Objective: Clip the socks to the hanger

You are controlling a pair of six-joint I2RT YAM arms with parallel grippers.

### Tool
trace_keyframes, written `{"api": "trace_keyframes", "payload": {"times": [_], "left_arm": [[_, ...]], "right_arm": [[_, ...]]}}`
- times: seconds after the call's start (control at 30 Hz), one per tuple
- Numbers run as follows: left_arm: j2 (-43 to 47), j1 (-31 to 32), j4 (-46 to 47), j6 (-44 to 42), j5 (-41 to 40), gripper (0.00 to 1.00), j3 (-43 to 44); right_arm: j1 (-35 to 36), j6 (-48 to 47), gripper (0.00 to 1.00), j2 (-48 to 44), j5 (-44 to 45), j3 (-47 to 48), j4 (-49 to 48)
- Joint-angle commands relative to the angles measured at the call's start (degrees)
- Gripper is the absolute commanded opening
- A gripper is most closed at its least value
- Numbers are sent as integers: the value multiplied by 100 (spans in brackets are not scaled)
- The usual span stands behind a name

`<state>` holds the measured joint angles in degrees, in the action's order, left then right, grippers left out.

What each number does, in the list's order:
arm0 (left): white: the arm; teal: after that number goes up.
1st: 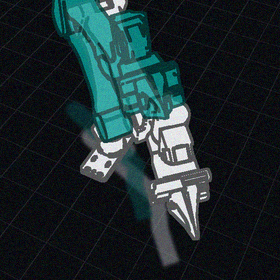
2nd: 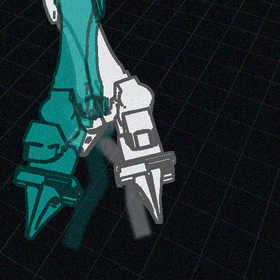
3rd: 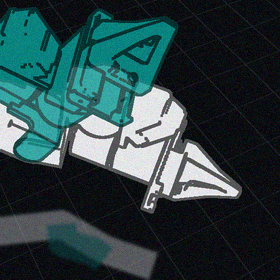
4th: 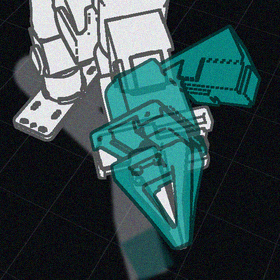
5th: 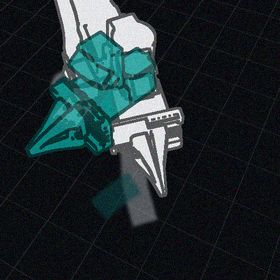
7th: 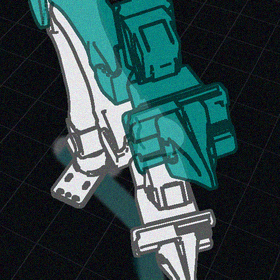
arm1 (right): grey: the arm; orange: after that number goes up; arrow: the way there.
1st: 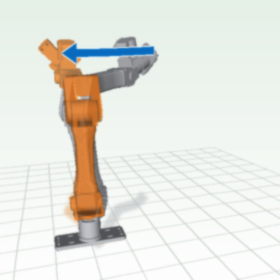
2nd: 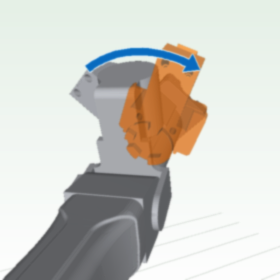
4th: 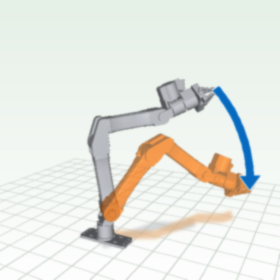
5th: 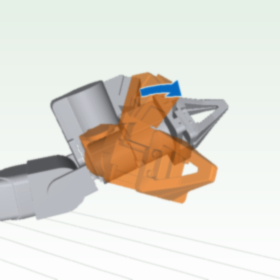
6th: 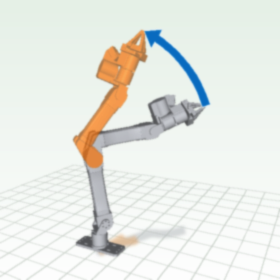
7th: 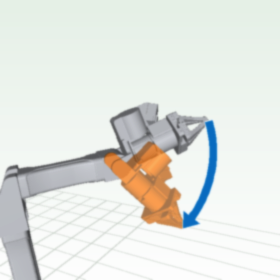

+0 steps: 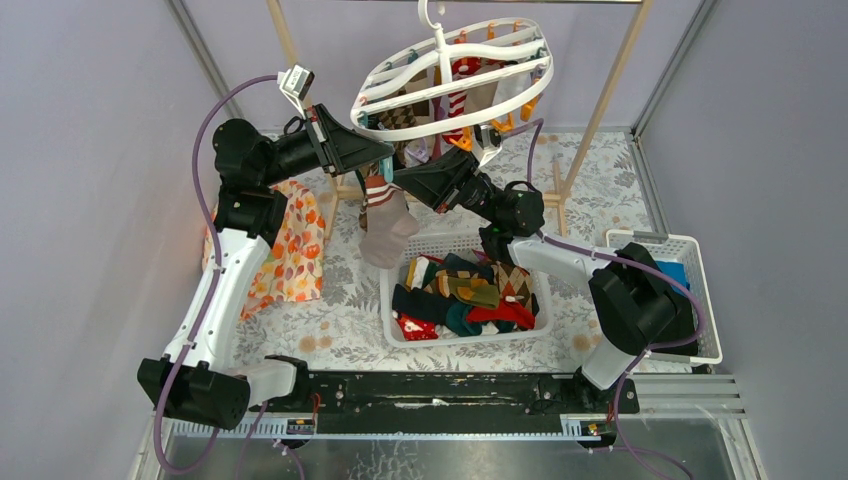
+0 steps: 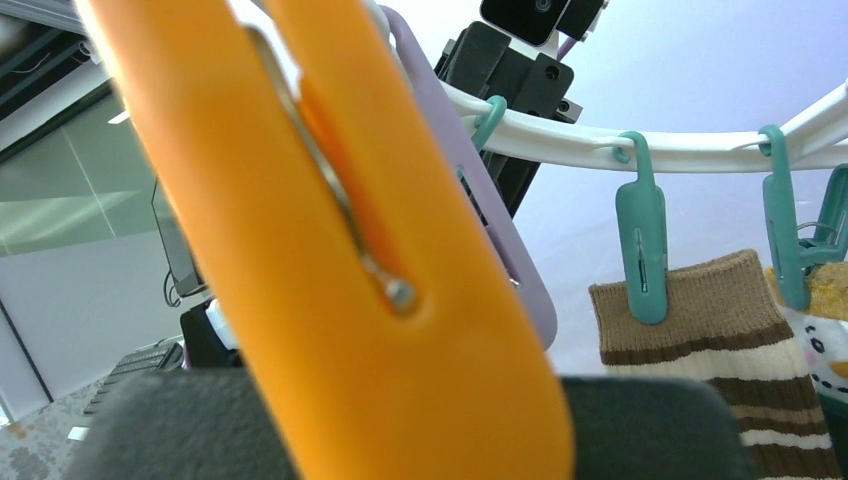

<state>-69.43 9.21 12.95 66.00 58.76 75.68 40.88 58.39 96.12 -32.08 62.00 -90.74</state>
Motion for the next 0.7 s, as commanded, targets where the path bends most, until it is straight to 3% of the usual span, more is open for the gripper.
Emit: {"api": "trace_keyframes", "payload": {"times": [0.0, 0.67], "left_arm": [[187, 2, 462, 62, 443, 8, 83], [131, -3, 67, -402, 444, 8, 315]], "right_arm": [[7, -188, 0, -251, 233, 6, -772], [10, -79, 0, -249, 466, 163, -779]]}}
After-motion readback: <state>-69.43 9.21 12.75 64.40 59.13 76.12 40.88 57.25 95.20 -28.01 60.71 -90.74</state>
